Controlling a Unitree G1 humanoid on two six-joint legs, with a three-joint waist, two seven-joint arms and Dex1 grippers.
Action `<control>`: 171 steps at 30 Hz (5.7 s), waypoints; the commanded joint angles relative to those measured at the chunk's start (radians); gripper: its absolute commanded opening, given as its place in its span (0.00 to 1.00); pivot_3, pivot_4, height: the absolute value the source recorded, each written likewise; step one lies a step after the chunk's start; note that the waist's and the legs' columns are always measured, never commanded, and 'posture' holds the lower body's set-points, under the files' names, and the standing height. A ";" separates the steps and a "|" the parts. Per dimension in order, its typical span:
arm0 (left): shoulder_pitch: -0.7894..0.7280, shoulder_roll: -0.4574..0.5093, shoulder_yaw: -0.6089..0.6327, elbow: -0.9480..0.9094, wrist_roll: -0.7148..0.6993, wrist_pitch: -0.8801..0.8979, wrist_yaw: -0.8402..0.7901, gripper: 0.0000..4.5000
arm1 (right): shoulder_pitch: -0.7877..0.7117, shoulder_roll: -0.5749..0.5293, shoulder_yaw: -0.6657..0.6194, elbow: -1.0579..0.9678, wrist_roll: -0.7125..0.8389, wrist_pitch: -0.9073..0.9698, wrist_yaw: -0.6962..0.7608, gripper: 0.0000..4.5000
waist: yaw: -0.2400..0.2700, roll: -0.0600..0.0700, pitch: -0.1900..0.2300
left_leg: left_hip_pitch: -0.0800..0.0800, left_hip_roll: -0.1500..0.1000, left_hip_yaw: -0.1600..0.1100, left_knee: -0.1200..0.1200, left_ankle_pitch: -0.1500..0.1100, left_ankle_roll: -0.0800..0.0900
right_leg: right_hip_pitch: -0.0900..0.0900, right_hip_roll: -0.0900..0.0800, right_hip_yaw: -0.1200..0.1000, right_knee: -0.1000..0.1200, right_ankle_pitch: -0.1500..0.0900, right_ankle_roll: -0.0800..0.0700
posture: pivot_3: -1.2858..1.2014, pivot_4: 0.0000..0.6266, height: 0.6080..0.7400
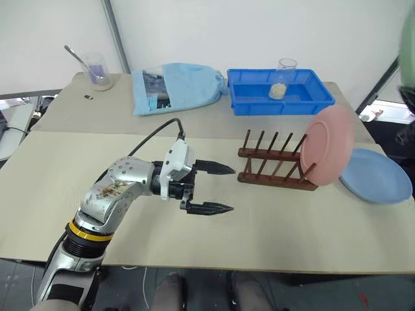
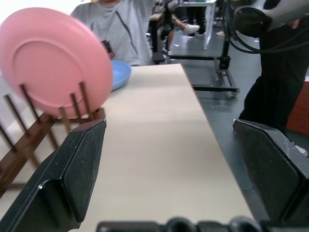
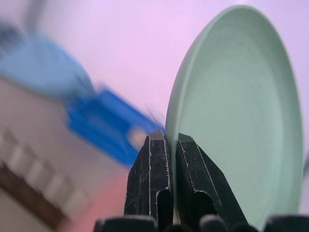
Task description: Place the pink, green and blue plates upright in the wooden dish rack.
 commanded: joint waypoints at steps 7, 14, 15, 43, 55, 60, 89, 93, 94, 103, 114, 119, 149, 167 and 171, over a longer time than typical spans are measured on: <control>0.061 0.056 0.065 -0.100 -0.021 0.027 0.062 1.00 | -0.250 0.225 -0.055 0.088 0.601 0.291 -0.181 0.01 | 0.011 -0.001 0.000 | -0.002 0.000 -0.001 0.000 0.000 0.000 | -0.001 -0.001 -0.002 0.000 0.002 0.001 | 0.52 0.24 0.67; 0.058 0.068 0.073 -0.099 -0.051 0.042 0.041 1.00 | -0.062 0.218 -0.114 0.085 0.911 0.298 -0.343 0.01 | 0.007 -0.001 0.000 | -0.005 -0.001 -0.001 0.001 0.000 0.001 | -0.003 -0.002 -0.001 0.000 0.004 0.000 | 0.52 0.24 0.67; 0.054 0.068 0.070 -0.093 -0.048 0.039 0.039 1.00 | -0.042 0.214 -0.114 0.084 0.942 0.288 -0.363 0.01 | 0.006 -0.001 0.000 | -0.005 -0.001 -0.001 0.001 0.000 0.001 | -0.003 -0.002 -0.001 0.000 0.003 0.001 | 0.52 0.24 0.67; -0.021 0.029 0.084 -0.037 -0.076 0.052 0.029 1.00 | 0.145 0.137 0.062 0.193 1.107 0.108 -0.500 0.01 | 0.002 -0.001 0.000 | -0.004 0.000 -0.001 0.001 0.000 0.001 | -0.003 0.000 -0.001 0.002 0.001 0.003 | 0.52 0.24 0.67; -0.002 0.036 0.091 -0.057 -0.079 0.052 0.051 1.00 | 0.062 0.097 0.128 0.324 0.995 0.141 -0.452 0.25 | 0.005 -0.001 0.000 | -0.005 0.000 -0.001 0.001 0.000 0.001 | -0.003 0.000 -0.001 0.002 0.002 0.003 | 0.52 0.24 0.67; 0.001 0.033 0.087 -0.062 -0.080 0.051 0.059 1.00 | 0.039 0.095 0.130 0.312 0.946 0.132 -0.432 0.62 | 0.005 -0.001 0.000 | -0.005 0.000 -0.001 0.001 0.000 0.001 | -0.003 0.000 -0.001 0.002 0.002 0.003 | 0.52 0.24 0.67; 0.015 0.072 -0.027 -0.114 -0.012 0.029 -0.021 1.00 | 0.837 -0.242 -0.126 0.274 -0.121 -0.278 0.287 1.00 | -0.004 -0.001 0.000 | 0.000 0.000 0.003 0.002 0.000 0.000 | 0.000 -0.002 0.001 -0.001 -0.001 -0.002 | 0.52 0.24 0.67; 0.025 0.065 -0.025 -0.138 -0.012 0.034 -0.007 1.00 | 0.615 -0.219 0.137 0.500 -0.257 -0.416 0.254 1.00 | -0.008 0.000 0.000 | 0.001 0.000 0.003 0.002 0.000 0.000 | 0.000 -0.002 0.001 0.000 -0.001 -0.002 | 0.52 0.24 0.67; 0.026 0.060 -0.021 -0.146 -0.020 0.041 0.001 1.00 | 0.542 -0.203 0.205 0.575 -0.293 -0.443 0.250 1.00 | -0.009 0.000 0.000 | 0.001 -0.001 0.003 0.001 0.000 0.000 | 0.000 -0.002 0.001 0.000 -0.001 -0.002 | 0.52 0.24 0.67; 0.029 0.047 -0.015 -0.185 -0.049 0.064 0.032 1.00 | 0.122 -0.082 0.496 1.066 -0.504 -0.556 0.218 0.88 | 0.000 0.001 0.000 | 0.001 -0.002 0.002 0.001 0.000 0.001 | 0.000 -0.001 0.002 0.001 0.000 0.000 | 0.52 0.24 0.67; 0.023 0.045 -0.015 -0.165 -0.040 0.049 0.037 1.00 | 0.110 -0.043 0.491 1.079 -0.519 -0.494 0.195 0.05 | 0.005 0.001 0.000 | 0.001 -0.002 0.002 0.002 0.000 0.001 | 0.001 -0.001 0.002 0.002 0.001 0.002 | 0.52 0.24 0.67; 0.028 0.048 0.031 -0.156 -0.076 0.063 0.049 1.00 | 0.187 -0.073 0.413 0.917 -0.511 -0.445 0.137 0.01 | 0.008 0.001 0.000 | 0.004 -0.002 0.001 0.002 0.000 0.001 | 0.005 -0.002 0.001 0.002 0.000 0.001 | 0.52 0.24 0.67; 0.134 0.131 0.110 -0.056 0.064 -0.064 0.076 1.00 | -0.119 0.422 0.086 0.082 0.911 0.181 -0.483 0.01 | 0.013 0.004 0.000 | -0.012 -0.003 -0.002 0.003 0.000 0.001 | -0.007 -0.003 -0.002 0.000 0.007 0.000 | 0.52 0.24 0.67; 0.086 0.119 0.093 -0.069 0.058 -0.033 0.079 1.00 | 0.003 0.347 0.220 0.036 1.170 0.060 -0.746 0.01 | -0.003 0.004 0.000 | -0.009 0.000 -0.003 0.002 0.001 0.002 | -0.006 0.001 -0.001 0.003 0.004 0.000 | 0.52 0.24 0.67; 0.084 0.118 0.095 -0.068 0.057 -0.032 0.079 1.00 | 0.000 0.331 0.247 0.066 1.137 0.049 -0.763 0.01 | -0.002 0.004 0.000 | -0.009 0.000 -0.003 0.002 0.001 0.002 | -0.007 0.001 -0.001 0.003 0.004 0.001 | 0.52 0.24 0.67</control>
